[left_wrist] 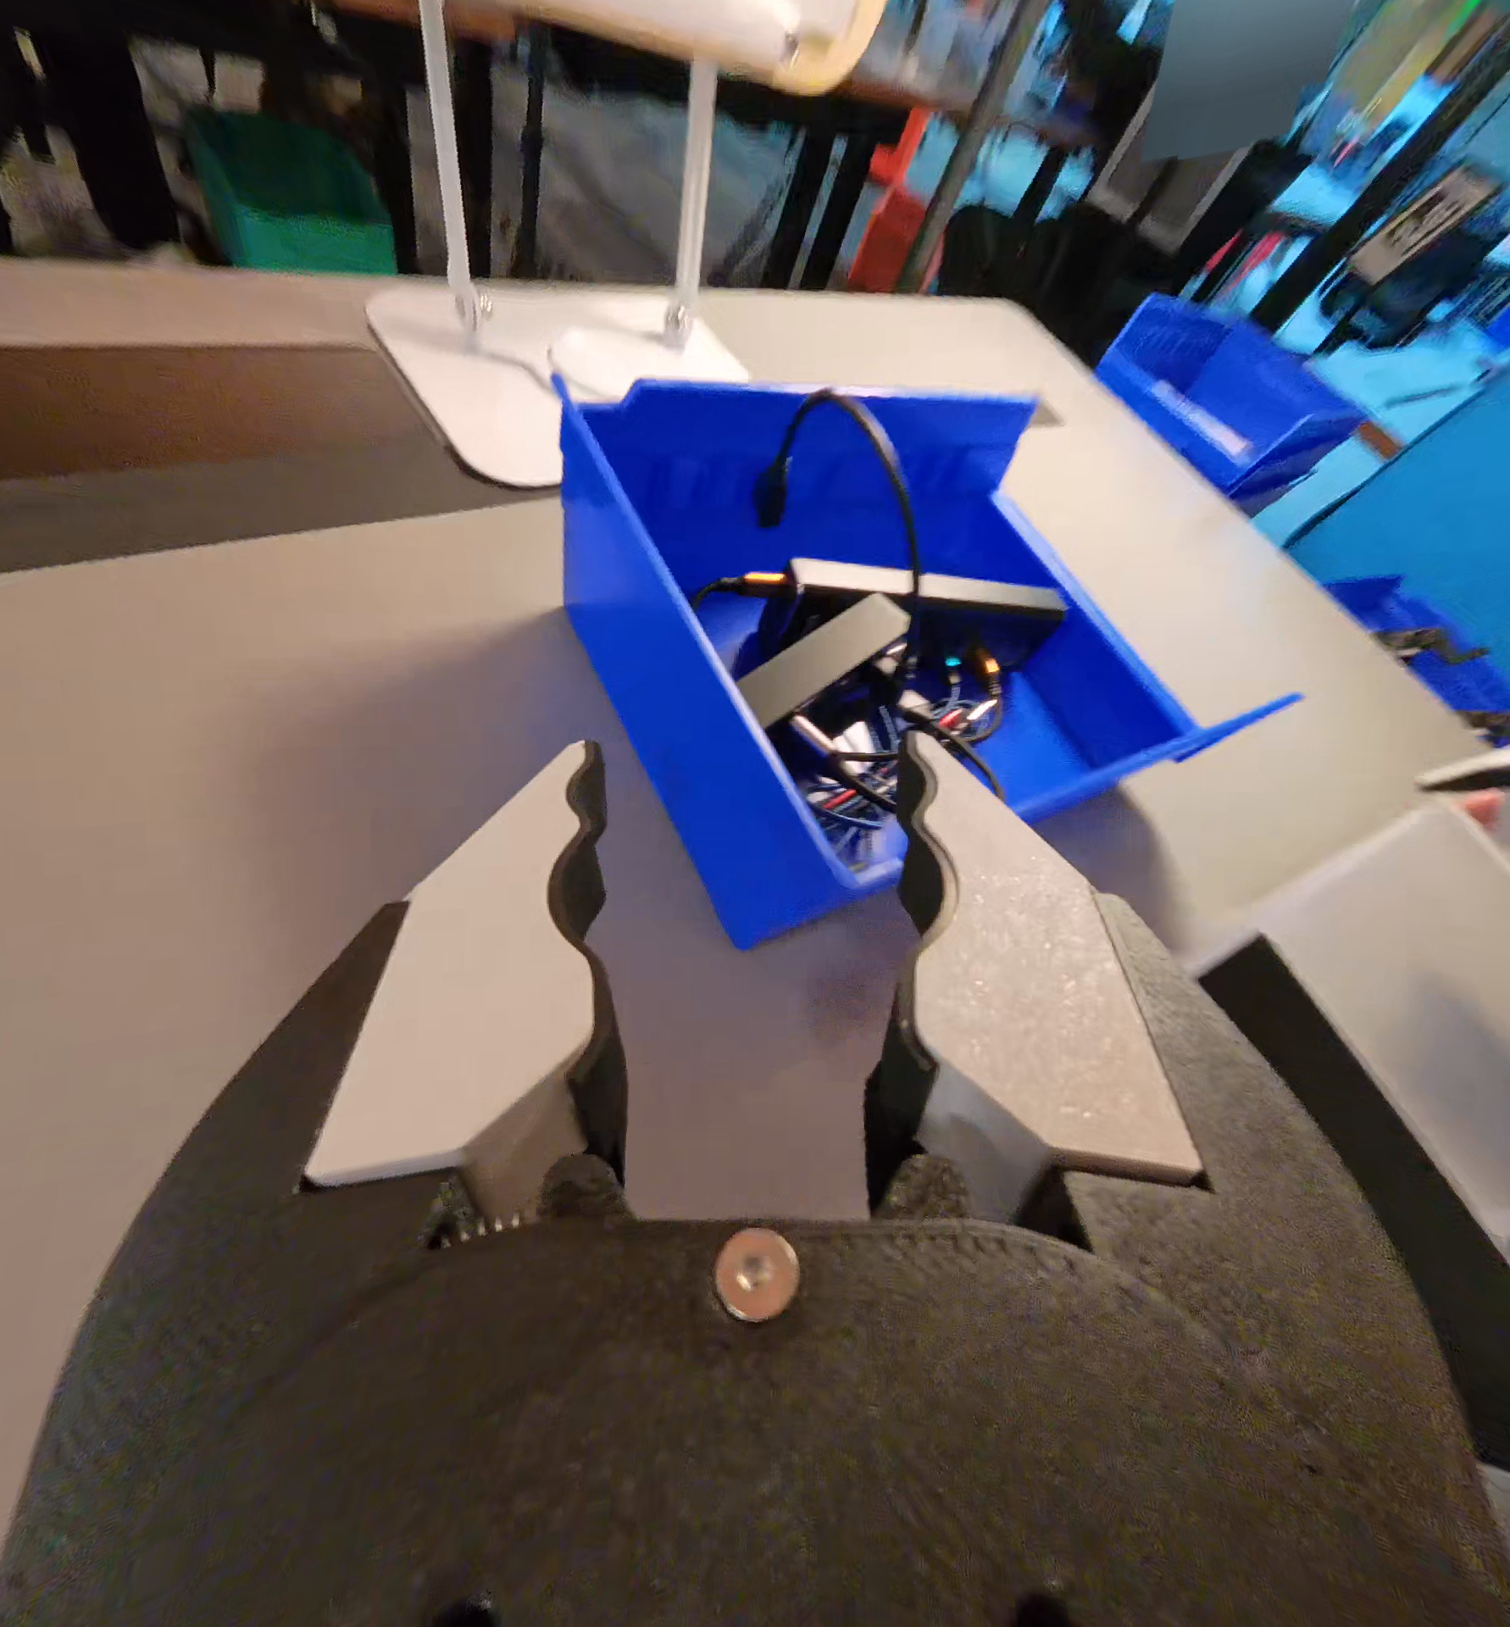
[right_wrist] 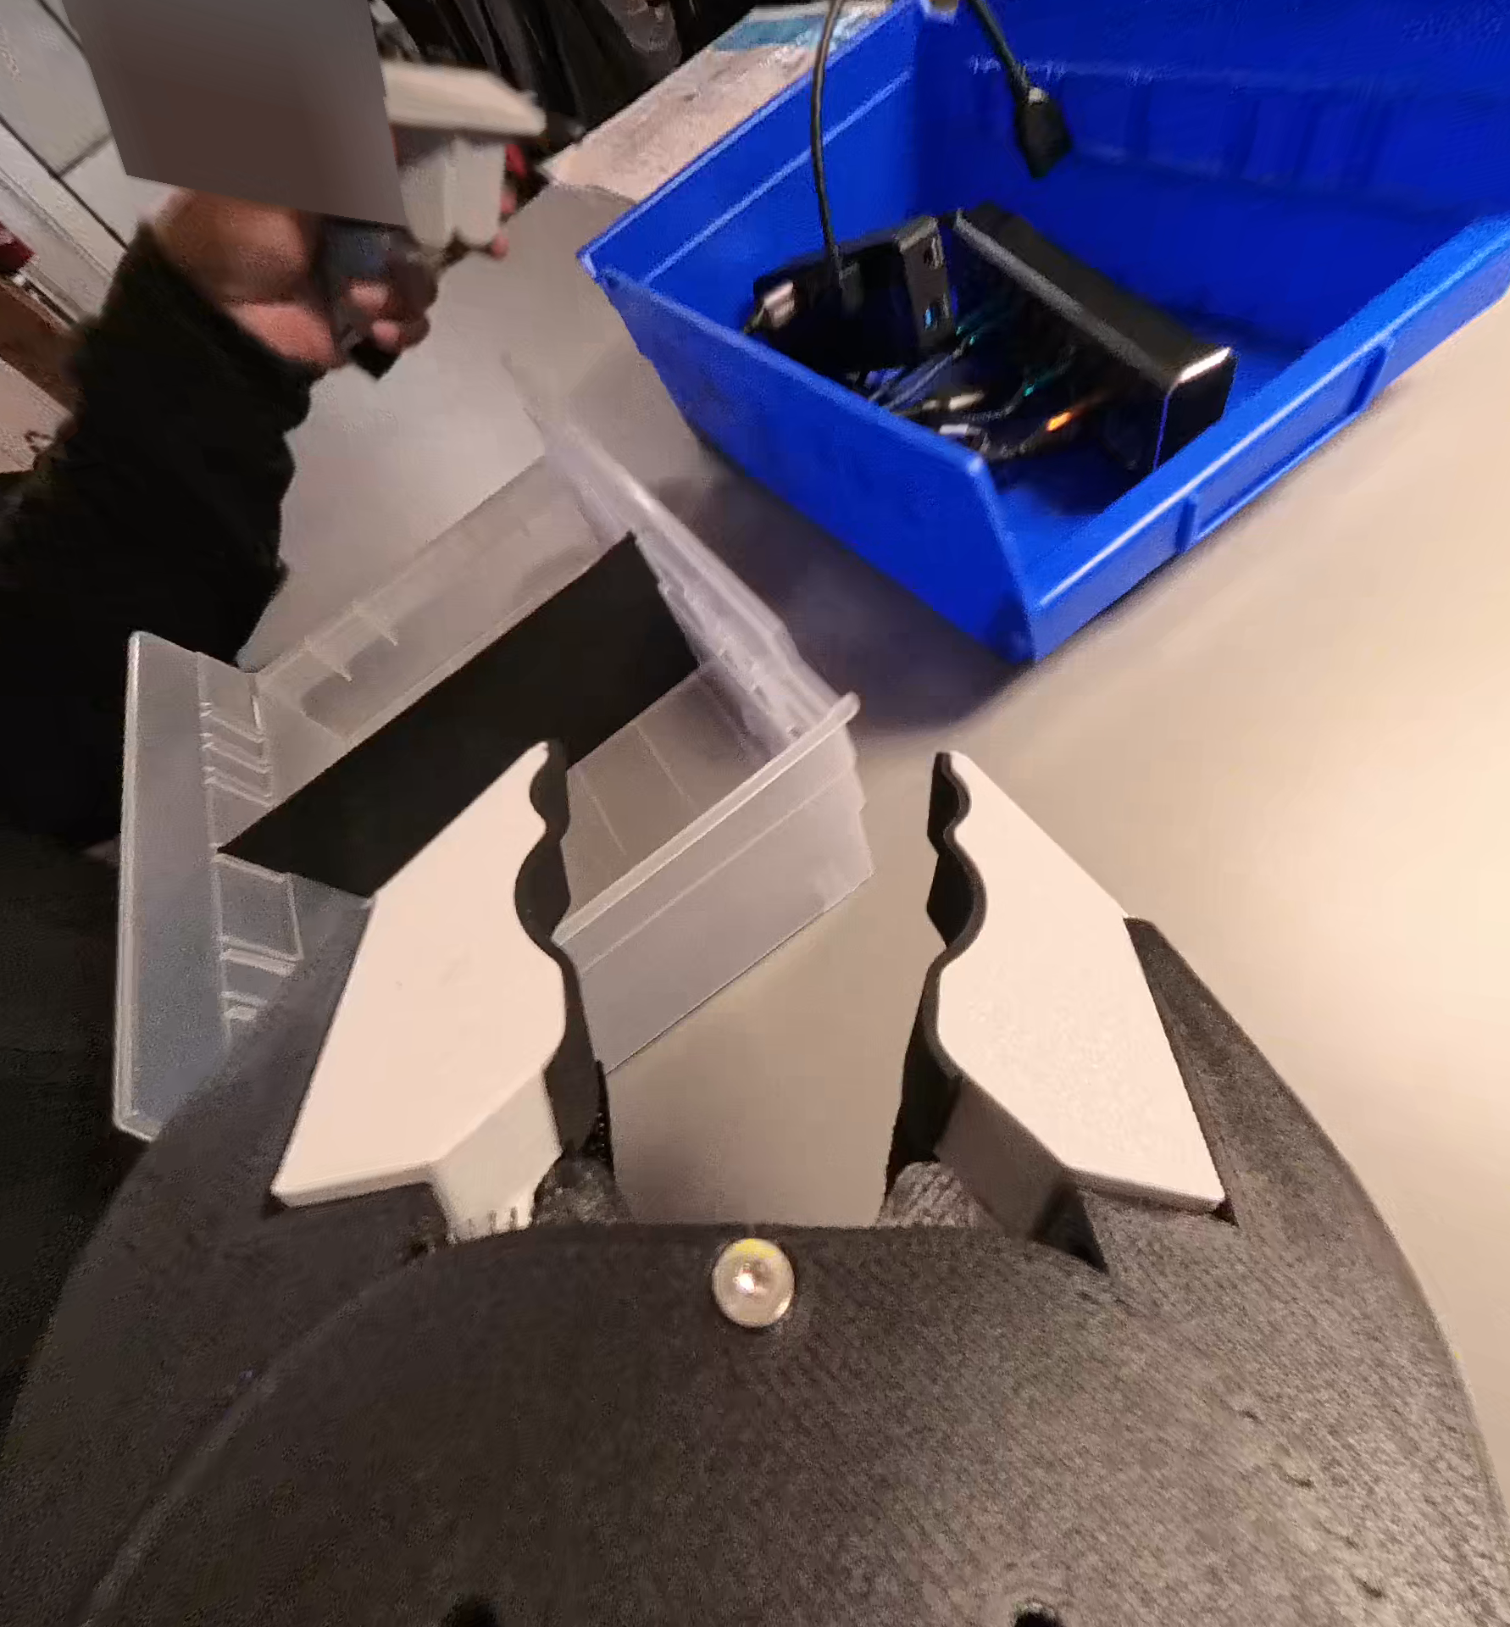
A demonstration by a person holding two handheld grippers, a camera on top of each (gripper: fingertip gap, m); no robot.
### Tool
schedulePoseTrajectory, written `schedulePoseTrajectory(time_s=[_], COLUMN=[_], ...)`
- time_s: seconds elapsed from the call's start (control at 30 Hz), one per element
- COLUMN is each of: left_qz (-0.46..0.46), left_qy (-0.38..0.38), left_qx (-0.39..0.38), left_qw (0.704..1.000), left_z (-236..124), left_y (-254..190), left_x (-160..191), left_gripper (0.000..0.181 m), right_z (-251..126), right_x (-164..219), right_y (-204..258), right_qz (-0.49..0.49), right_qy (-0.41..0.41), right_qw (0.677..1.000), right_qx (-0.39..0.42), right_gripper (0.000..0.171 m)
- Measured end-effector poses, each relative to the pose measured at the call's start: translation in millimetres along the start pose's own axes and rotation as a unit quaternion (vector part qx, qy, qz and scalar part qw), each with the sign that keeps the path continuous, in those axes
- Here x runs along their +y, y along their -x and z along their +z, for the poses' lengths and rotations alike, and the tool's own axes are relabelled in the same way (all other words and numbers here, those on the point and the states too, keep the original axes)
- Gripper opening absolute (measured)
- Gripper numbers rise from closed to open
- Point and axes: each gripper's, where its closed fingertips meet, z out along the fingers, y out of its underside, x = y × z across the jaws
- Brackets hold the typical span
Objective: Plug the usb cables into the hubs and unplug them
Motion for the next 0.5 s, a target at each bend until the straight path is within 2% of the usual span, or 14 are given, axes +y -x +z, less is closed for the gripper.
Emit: schedulePoseTrajectory(time_s=[0.13,0.2,0.27,0.3,0.5], left_qz=[0.014,0.03,0.048,0.065,0.08], left_qy=[0.102,0.138,0.146,0.148,0.123], left_qx=[-0.016,-0.002,-0.005,0.007,0.0], left_qw=[0.995,0.99,0.988,0.987,0.989], left_z=[48.2,62.4,68.9,70.6,60.2], left_y=[11.6,8.2,11.6,10.5,31.6], left_x=[7.9,13.5,12.9,14.5,11.5], left_gripper=[0.071,0.06,0.026,0.019,0.016], right_z=[8.8,10.1,7.1,4.6,-26.8], right_x=[28.3,34.2,33.3,31.5,24.4], right_y=[11.1,8.9,11.7,6.7,-45.3], right_qz=[-0.012,-0.038,-0.047,-0.059,-0.135], right_qy=[0.055,0.07,0.076,0.078,0.127], right_qw=[0.998,0.996,0.996,0.995,0.978], right_qx=[0.019,0.033,0.017,0.028,0.101], right_gripper=[0.078,0.07,0.046,0.04,0.024])
